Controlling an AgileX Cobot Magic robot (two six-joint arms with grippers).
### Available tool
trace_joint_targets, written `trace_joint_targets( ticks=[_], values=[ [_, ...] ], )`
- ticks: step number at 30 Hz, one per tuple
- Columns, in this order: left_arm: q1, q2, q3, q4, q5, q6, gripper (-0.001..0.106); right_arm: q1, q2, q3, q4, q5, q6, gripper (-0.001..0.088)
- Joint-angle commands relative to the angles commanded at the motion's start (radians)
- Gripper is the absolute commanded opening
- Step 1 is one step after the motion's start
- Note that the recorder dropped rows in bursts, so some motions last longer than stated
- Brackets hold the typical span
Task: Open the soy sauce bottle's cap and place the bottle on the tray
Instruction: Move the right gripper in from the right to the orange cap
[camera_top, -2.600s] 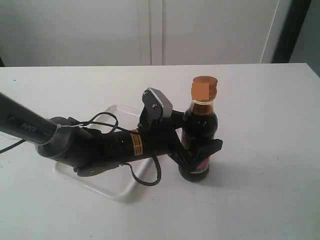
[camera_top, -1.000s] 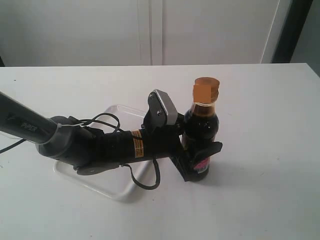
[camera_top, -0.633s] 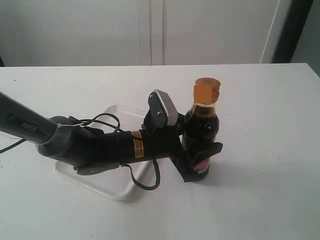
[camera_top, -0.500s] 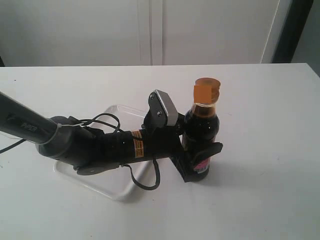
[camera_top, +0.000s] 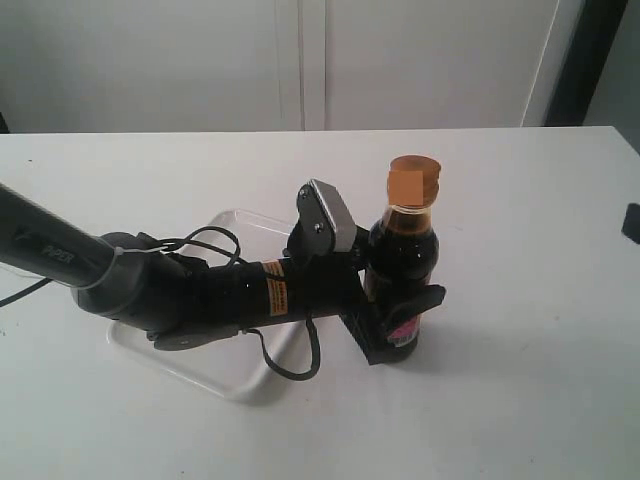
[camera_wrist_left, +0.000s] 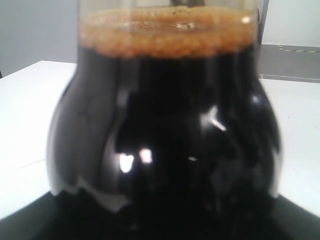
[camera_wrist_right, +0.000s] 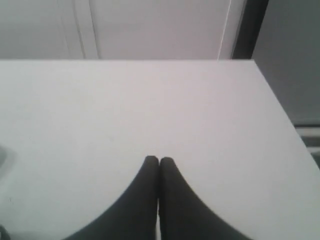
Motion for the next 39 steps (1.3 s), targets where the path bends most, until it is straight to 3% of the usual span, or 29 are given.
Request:
trace_joint_targets(
  ticks=[3, 9, 14, 21, 29, 39],
  values=[
    [0.000, 0.000, 0.000, 0.000, 0.001, 0.000, 0.000, 0.023, 0.052, -0.055, 0.085, 0.134, -0.141, 0.0000],
    [0.000, 0.000, 0.000, 0.000, 0.001, 0.000, 0.000, 0.023, 0.181, -0.163, 0.580, 0.412, -0.670, 0.0000],
    [0.000, 0.000, 0.000, 0.000, 0.003, 0.000, 0.000, 0.018, 0.271, -0.219, 0.830, 0.536, -0.901, 0.0000],
    [0.000, 0.000, 0.000, 0.000, 0.003, 0.000, 0.000, 0.018, 0.333, -0.302, 1.027, 0.751, -1.080, 0.0000],
    [0.000, 0.000, 0.000, 0.000, 0.003, 0.000, 0.000, 0.018, 0.412, -0.334, 1.204, 0.897, -1.217, 0.0000],
    [0.000, 0.000, 0.000, 0.000, 0.003, 0.003, 0.000, 0.018, 0.462, -0.372, 1.375, 0.919, -1.266, 0.0000]
  ],
)
